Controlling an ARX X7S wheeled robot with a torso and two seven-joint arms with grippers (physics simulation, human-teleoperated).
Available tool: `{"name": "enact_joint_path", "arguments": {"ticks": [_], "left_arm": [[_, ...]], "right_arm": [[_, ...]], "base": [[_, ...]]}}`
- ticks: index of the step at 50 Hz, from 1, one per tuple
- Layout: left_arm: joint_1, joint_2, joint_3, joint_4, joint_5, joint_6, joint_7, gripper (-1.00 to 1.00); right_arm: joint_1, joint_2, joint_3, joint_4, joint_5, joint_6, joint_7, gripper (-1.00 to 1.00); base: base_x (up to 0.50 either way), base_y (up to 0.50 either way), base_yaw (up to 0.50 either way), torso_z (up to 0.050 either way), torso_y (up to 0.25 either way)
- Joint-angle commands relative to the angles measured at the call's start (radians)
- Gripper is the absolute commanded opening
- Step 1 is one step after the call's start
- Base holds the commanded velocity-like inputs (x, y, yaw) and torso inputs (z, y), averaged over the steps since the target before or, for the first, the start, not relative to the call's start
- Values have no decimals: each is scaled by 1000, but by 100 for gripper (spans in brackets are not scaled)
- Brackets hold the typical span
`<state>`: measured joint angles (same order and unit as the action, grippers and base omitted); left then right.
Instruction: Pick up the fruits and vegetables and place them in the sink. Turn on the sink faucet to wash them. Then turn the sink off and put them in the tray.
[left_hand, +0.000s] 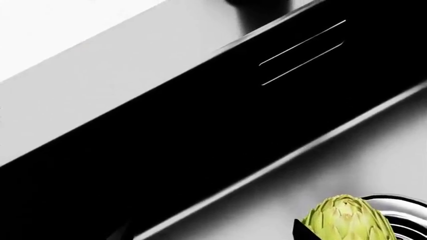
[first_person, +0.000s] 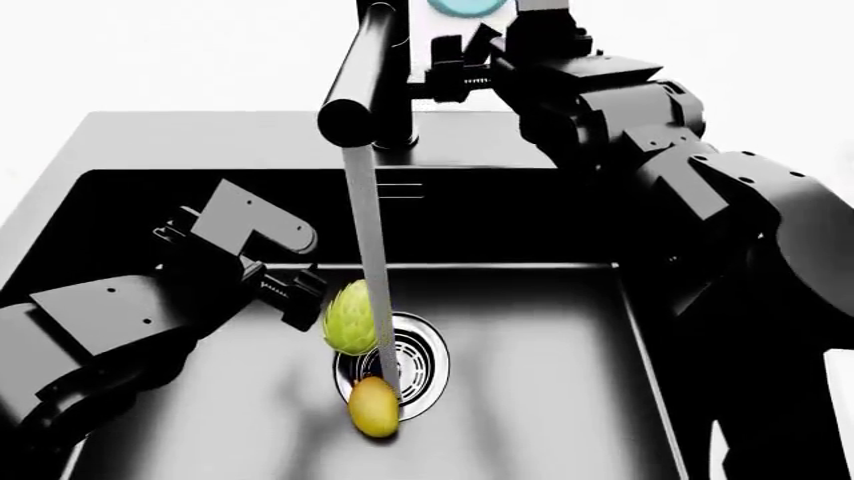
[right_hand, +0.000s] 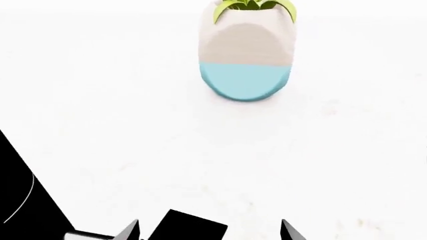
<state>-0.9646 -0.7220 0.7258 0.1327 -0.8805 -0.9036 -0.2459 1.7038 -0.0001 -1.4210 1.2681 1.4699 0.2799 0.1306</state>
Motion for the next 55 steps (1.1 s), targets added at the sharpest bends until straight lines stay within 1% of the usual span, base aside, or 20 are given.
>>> {"name": "enact_joint_path", "arguments": {"ticks": [1,5,8,15,20,22,24,25,30,33,35,42,55], "left_arm": [[-1,0,0,2,-2,-2,-2,100],[0,-2,0,3,-3,-1,-2,100],[1,-2,0,2,-3,0,-1,100],[0,0,1,2,-3,-1,-3,100],[-1,0,0,2,-5,-2,-5,100],[-1,0,0,0,-4,-1,-3,100],[-1,1,2,-2,-2,0,-2,100],[-1,1,2,-2,-2,0,-2,100],[0,0,-1,1,-6,1,-3,100],[-2,0,-2,5,-10,-1,-5,100],[-1,0,-3,6,-11,-2,-6,100],[-1,-1,-3,8,-13,-3,-7,100],[-1,-2,-1,4,-10,1,-5,100]], "right_arm": [[-17,0,111,41,-164,22,63,100],[-12,0,177,41,-237,27,42,100],[2,0,143,41,-233,18,18,100],[47,0,39,40,-154,-16,-11,100],[57,0,21,41,-139,-26,-16,100],[63,0,43,41,-159,-23,-11,100],[67,0,112,41,-224,-15,-6,100],[68,0,168,41,-278,-7,-6,100],[70,0,543,41,-647,37,-31,100],[65,0,704,41,-812,58,-46,100],[60,0,787,41,-898,70,-54,100],[35,1,1003,41,-1127,110,-64,100],[-8,8,1226,41,-1364,165,-60,100]], "base": [[0,0,0,0,0],[0,0,0,0,0],[0,0,0,0,0],[0,0,0,0,0],[0,0,0,0,0],[0,0,0,0,0],[0,0,0,0,0],[0,0,0,0,0],[0,0,0,0,0],[0,0,0,0,0],[0,0,0,0,0],[0,0,0,0,0],[0,0,0,0,0]]}}
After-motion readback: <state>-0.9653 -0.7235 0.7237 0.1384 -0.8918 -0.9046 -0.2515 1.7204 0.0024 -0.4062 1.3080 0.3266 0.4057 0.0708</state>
